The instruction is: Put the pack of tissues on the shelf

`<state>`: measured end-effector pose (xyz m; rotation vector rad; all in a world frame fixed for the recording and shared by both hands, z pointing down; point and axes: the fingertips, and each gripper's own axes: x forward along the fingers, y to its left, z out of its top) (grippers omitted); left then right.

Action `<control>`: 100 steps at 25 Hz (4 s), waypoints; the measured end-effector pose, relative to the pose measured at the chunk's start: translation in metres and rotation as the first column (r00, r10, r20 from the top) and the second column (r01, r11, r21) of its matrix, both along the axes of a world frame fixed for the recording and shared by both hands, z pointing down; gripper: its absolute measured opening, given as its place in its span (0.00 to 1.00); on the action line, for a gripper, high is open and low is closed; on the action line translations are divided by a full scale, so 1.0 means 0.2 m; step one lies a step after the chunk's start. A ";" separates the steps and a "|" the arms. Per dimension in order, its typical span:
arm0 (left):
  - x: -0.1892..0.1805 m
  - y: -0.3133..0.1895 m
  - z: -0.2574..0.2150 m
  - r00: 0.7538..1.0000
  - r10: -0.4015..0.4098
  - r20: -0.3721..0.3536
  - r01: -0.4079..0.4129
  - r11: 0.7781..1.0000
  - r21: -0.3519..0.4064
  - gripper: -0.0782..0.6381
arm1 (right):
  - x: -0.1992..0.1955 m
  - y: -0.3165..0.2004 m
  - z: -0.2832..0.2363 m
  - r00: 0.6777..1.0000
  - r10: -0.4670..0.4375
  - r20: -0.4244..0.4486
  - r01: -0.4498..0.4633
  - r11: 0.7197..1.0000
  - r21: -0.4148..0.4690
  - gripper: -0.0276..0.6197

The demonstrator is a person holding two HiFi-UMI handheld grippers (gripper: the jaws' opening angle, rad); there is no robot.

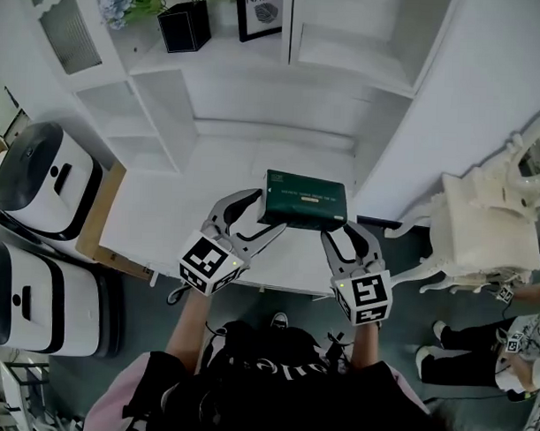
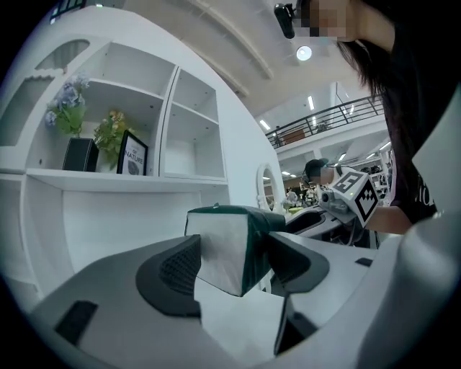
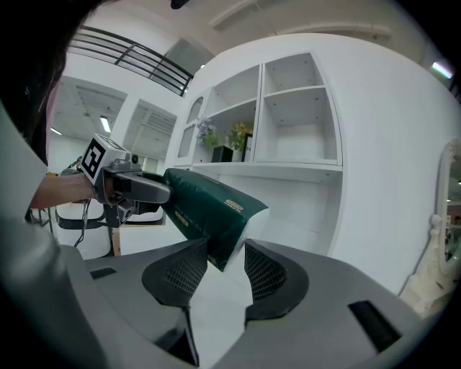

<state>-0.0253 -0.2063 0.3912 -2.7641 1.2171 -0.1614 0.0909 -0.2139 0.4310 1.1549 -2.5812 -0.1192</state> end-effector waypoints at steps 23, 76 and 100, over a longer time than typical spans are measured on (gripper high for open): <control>0.12 -0.53 -0.61 0.993 0.117 0.007 -0.115 0.967 0.227 0.53 | 0.13 -0.50 -0.62 0.993 0.115 -0.003 -0.109 0.956 0.272 0.33; 0.29 -1.33 -0.94 0.986 -0.167 -0.017 0.167 0.960 0.225 0.39 | 0.29 -1.35 -1.08 0.926 0.319 0.203 -0.366 0.890 0.273 0.29; 0.11 -0.76 -0.51 0.990 0.013 -0.142 0.001 0.995 0.102 0.39 | 0.14 -0.79 -0.61 0.962 0.173 0.212 -0.204 0.970 0.134 0.29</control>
